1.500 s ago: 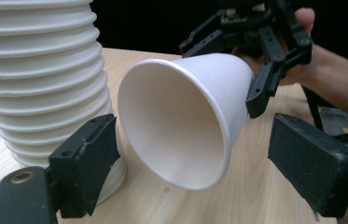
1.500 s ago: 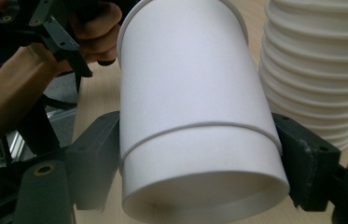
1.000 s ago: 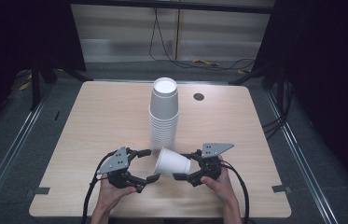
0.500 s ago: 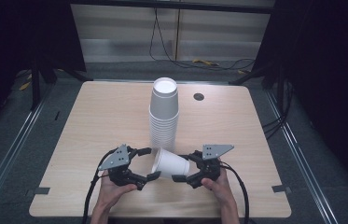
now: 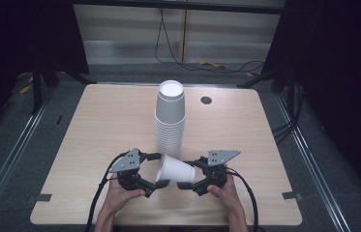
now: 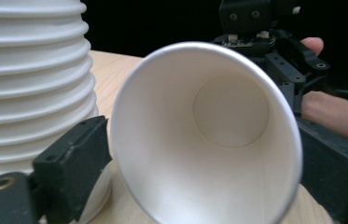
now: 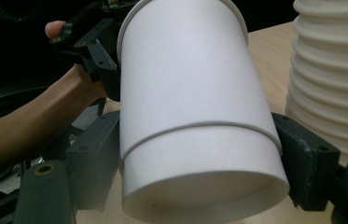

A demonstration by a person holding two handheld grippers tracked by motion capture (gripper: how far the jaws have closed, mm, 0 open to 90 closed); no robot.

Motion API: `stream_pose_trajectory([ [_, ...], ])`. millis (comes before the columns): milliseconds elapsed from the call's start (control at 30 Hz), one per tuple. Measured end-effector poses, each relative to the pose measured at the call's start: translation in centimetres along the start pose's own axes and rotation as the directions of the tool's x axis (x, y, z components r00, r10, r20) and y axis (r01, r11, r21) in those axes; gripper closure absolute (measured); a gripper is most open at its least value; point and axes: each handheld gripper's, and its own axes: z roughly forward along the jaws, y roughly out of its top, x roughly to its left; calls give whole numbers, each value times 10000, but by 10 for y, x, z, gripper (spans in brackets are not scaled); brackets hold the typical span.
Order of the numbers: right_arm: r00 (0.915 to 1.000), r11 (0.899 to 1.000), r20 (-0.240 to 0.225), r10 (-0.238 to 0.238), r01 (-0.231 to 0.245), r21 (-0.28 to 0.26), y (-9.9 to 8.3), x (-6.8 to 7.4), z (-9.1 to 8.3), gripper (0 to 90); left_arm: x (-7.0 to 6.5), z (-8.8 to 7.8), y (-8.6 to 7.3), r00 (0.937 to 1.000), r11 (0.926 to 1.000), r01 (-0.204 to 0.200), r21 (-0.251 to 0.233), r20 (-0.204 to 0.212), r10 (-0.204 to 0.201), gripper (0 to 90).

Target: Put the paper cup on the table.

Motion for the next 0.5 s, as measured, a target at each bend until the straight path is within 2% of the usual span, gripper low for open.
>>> stream_pose_trajectory([
  [200,9998,9999,-46,-170,170,29,2,2,0,232,2,6,2,9995,10000,-26,13,317,25,27],
  [300,9995,9996,-132,-282,283,90,3,3,-1,232,2,7,3,9989,9999,-155,36,432,153,26],
  [500,9993,9992,-127,-363,365,135,4,3,-1,232,3,11,1,9972,9999,-121,27,732,119,26],
])
